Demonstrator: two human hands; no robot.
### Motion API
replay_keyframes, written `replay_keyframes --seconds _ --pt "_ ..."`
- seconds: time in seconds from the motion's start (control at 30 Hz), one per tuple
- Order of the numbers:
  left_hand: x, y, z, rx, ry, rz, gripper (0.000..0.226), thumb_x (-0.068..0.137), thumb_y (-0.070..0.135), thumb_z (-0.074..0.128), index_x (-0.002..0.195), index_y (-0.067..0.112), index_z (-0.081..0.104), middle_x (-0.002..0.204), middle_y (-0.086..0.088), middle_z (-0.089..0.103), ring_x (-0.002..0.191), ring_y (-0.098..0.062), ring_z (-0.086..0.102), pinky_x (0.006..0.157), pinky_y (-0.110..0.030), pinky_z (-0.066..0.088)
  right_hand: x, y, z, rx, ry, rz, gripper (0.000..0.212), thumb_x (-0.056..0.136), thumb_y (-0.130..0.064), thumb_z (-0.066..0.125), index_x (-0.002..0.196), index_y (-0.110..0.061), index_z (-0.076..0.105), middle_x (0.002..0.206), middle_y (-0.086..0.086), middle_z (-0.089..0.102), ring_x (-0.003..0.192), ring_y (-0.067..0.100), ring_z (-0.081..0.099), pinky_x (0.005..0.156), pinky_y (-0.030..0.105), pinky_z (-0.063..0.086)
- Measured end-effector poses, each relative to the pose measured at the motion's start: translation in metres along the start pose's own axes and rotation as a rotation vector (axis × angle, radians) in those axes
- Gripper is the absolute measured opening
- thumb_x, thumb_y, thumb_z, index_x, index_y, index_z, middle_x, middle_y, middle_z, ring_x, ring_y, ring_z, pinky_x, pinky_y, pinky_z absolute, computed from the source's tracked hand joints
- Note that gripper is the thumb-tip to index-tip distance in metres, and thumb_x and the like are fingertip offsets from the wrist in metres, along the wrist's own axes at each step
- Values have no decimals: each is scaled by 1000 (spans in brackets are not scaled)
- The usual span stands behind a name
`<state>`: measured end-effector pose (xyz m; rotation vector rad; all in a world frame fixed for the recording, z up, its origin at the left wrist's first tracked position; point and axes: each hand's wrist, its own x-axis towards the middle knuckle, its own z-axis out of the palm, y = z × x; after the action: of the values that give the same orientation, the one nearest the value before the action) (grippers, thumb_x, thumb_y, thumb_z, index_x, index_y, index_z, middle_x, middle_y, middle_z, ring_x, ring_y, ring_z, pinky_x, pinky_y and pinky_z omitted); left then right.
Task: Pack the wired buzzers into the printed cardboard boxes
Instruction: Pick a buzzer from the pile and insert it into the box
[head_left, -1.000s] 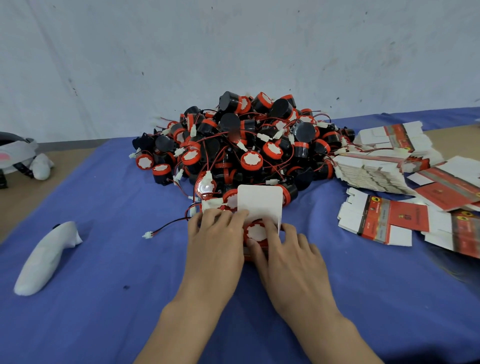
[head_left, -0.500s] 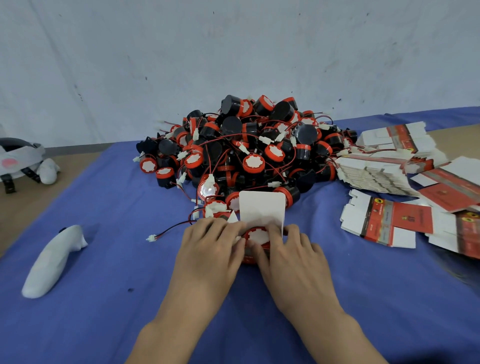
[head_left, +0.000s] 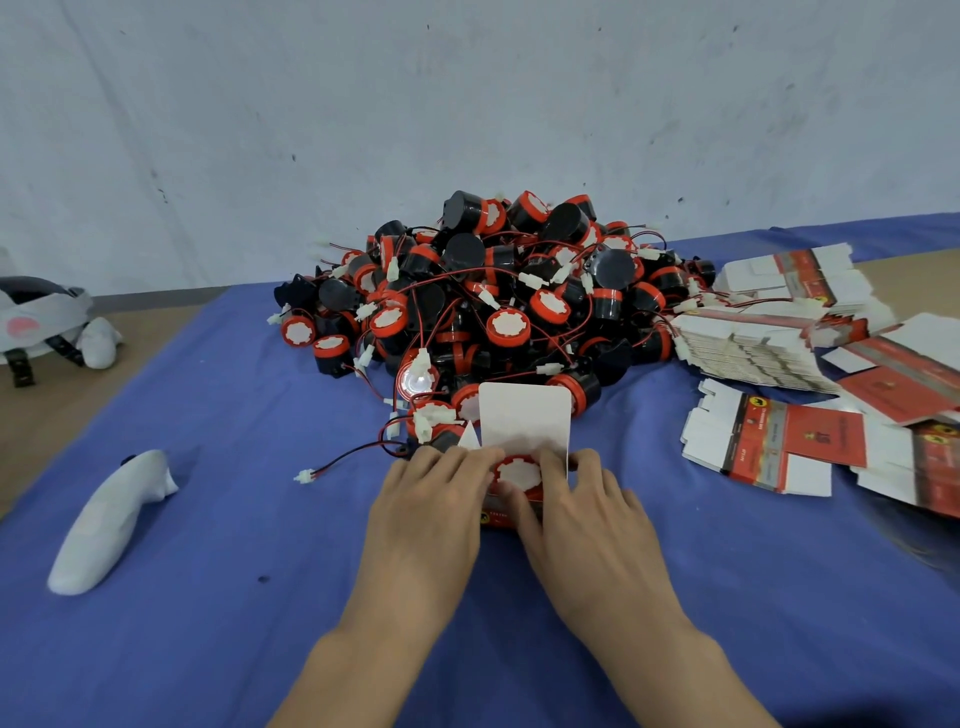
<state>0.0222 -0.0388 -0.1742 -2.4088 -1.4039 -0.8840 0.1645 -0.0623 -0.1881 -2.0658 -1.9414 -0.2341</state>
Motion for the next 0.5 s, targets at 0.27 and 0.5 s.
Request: replay_keyframes --seconds 0.27,0.5 --pt "-3 4 3 37 -141 18 53 102 23 39 153 31 32 121 13 67 96 -14 57 80 -26 30 -3 0 -2 49 46 -14 59 102 -58 27 140 -20 50 117 4 54 94 20 63 68 29 35" --pt "-4 2 -13 -146 7 -62 31 90 8 59 119 19 66 106 6 62 66 -15 60 46 -14 31 -2 8 -3 244 -33 -20 59 97 -62 9 147 -38 29 143 -6 35 110 14 57 82 28 48"
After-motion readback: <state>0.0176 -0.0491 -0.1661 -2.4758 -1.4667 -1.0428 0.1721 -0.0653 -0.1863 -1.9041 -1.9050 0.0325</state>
